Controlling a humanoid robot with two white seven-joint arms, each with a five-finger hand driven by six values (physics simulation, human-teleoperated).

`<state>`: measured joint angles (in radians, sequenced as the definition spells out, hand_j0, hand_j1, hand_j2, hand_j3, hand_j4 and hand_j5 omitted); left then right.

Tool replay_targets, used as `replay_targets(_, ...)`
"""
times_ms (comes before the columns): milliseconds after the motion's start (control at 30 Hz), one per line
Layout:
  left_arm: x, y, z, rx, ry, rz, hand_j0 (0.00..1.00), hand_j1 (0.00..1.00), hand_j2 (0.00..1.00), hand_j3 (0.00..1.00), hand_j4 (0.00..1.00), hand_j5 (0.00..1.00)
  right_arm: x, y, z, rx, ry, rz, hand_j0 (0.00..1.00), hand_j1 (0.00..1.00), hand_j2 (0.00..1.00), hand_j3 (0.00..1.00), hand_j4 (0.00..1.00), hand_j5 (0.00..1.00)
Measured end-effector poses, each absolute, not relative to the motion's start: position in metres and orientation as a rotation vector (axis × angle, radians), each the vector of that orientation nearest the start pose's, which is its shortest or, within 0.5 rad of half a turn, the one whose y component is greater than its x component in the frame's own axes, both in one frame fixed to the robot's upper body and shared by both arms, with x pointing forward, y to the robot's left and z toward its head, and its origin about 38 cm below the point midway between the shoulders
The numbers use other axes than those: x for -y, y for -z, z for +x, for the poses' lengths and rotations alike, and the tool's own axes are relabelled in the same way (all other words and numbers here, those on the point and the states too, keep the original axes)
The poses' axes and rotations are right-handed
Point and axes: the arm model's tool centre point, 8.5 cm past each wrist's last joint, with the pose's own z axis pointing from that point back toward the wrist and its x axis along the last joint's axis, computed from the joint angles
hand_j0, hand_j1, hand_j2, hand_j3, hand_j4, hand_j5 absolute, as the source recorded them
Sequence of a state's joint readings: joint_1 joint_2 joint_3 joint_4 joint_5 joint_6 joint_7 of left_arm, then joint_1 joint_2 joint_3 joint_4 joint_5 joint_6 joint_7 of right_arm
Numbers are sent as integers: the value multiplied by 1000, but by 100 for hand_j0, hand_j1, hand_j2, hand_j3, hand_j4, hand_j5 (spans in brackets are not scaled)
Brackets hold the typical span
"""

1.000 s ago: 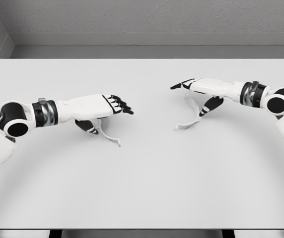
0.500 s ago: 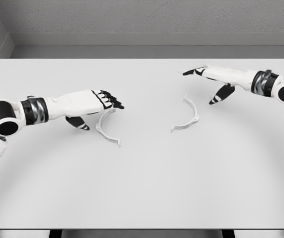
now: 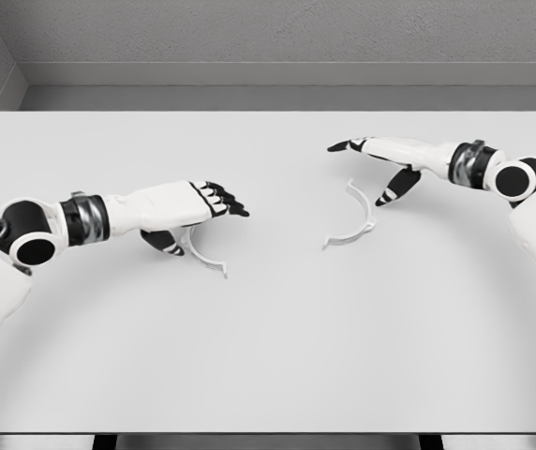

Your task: Assemble PVC drainage pipe clamps

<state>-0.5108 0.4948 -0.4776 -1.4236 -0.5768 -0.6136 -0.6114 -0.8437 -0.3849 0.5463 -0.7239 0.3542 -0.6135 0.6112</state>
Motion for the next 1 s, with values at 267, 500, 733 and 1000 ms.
replay_targets(267,-211,-157,433,1493,2087,276,100,100,100,100,100,100,252,-142,530,1370,-1680,-122,100,100,100,100,100,100)
replay_targets(500,-213,-179,444,1514,2098,342,100,100,100,100,100,100,231,-145,530,1403,-1702,-99,100,100,100,100,100,100)
replay_targets(733,-215,-152,431,1469,2096,282,100,100,100,100,100,100,210,-146,528,1434,-1722,-70,100,100,100,100,100,100)
replay_targets(1000,-212,-148,430,1457,2107,288,100,100,100,100,100,100,197,-147,526,1451,-1744,-54,100,100,100,100,100,100)
